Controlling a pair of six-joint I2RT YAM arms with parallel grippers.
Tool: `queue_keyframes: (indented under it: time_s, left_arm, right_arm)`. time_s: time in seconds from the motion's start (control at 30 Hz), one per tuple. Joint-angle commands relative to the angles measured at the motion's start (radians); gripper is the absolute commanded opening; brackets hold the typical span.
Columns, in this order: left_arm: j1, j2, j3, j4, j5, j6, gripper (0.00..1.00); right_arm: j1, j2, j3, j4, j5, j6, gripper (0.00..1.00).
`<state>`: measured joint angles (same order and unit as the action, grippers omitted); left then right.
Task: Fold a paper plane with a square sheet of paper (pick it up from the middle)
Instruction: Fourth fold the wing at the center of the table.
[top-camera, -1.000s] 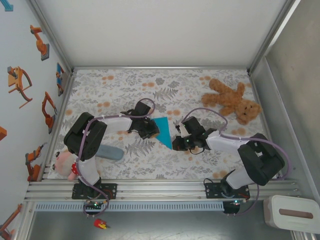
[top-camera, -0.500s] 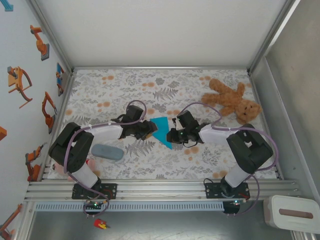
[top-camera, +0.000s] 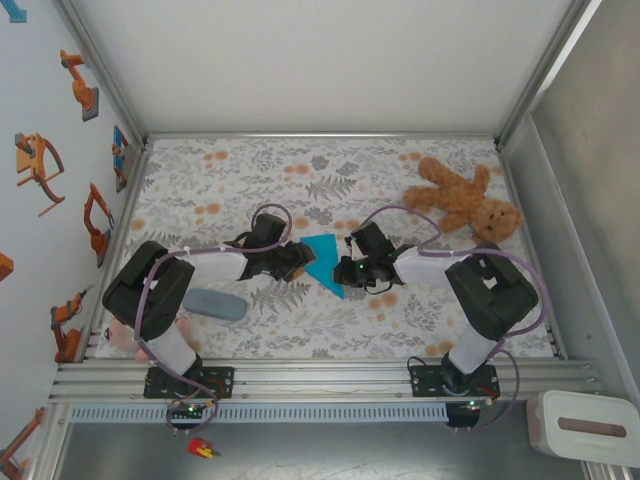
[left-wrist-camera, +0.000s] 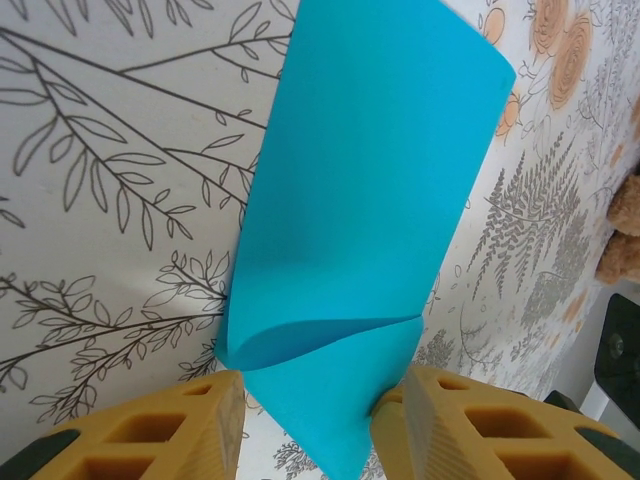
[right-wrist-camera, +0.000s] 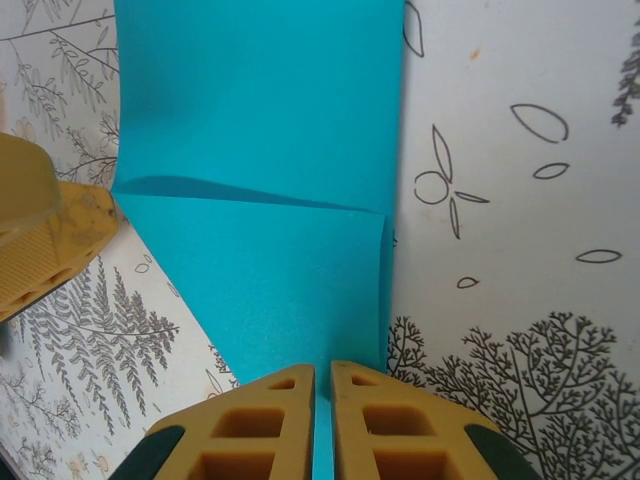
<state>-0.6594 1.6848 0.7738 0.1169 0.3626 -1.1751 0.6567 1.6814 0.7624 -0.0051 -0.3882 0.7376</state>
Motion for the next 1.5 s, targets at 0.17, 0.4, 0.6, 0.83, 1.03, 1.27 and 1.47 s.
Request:
queue_keyframes:
  time_s: [0.17,0.4,0.6,0.83,1.03,1.27,1.47]
  left_arm:
    - [0.002,0.001,0.0,-0.028,-0.023,-0.015,0.47]
    - [0.002,0.038,0.013,0.029,0.029,-0.012,0.45]
    - [0.006,0.044,0.014,0.124,0.096,0.005,0.4]
    - [0.029,0.039,0.017,0.094,0.158,0.095,0.38]
    - [0.05,0.086,0.049,0.076,0.257,0.186,0.38]
    - [0.061,0.099,0.084,-0.001,0.293,0.258,0.37]
    - [0.076,0.129,0.095,-0.02,0.316,0.288,0.3]
  right_arm:
    - [-0.009,0.029,0.017,-0.013,0.025,0.016,0.12]
    - [-0.01,0.034,0.016,-0.012,0.021,0.015,0.11]
    - [-0.014,0.035,0.02,-0.012,0.019,0.014,0.11]
    - [-0.018,0.039,0.021,-0.012,0.014,0.01,0.1]
    - [-0.02,0.048,0.025,-0.009,0.006,0.008,0.1]
    - [-0.022,0.053,0.018,-0.008,0.005,0.006,0.09]
    - [-0.022,0.053,0.018,-0.013,0.005,-0.001,0.09]
